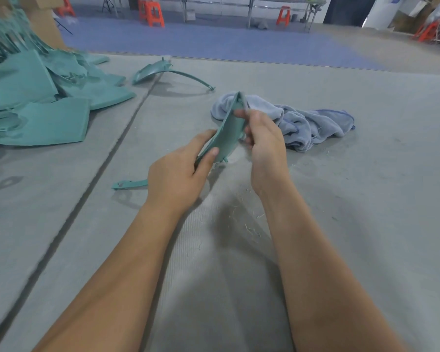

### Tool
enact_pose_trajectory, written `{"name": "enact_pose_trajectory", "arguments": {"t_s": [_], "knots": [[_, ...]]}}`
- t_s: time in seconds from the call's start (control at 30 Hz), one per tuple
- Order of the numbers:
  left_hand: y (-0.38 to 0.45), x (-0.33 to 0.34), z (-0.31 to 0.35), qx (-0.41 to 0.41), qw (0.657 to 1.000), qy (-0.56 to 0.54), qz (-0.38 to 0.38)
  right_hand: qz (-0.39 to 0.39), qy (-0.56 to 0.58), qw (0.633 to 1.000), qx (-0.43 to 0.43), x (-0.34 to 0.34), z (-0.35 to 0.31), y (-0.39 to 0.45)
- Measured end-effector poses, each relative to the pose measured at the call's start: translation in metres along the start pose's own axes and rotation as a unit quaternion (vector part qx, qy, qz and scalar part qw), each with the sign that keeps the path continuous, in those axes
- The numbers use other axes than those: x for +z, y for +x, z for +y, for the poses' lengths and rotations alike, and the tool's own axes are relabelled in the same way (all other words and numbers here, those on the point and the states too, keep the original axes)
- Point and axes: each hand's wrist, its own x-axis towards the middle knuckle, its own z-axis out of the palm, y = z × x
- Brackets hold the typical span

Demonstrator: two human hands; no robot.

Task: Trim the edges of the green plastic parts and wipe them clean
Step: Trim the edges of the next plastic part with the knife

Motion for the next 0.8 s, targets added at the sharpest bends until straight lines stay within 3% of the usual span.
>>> {"name": "enact_pose_trajectory", "arguments": {"t_s": [0.17,0.3,0.8], "knots": [[0.003,0.003,-0.004,-0.003,0.998,0.067,0.019,0.035,-0.044,0.997,-0.043,0.003,-0.001,-0.004],[0.007,0.004,-0.007,-0.045,0.996,0.077,0.023,0.005,-0.083,0.995,-0.059,0.006,-0.001,-0.009],[0.006,0.003,-0.006,-0.053,0.997,0.054,0.020,-0.120,-0.109,0.986,-0.034,0.016,-0.003,-0.015]]}}
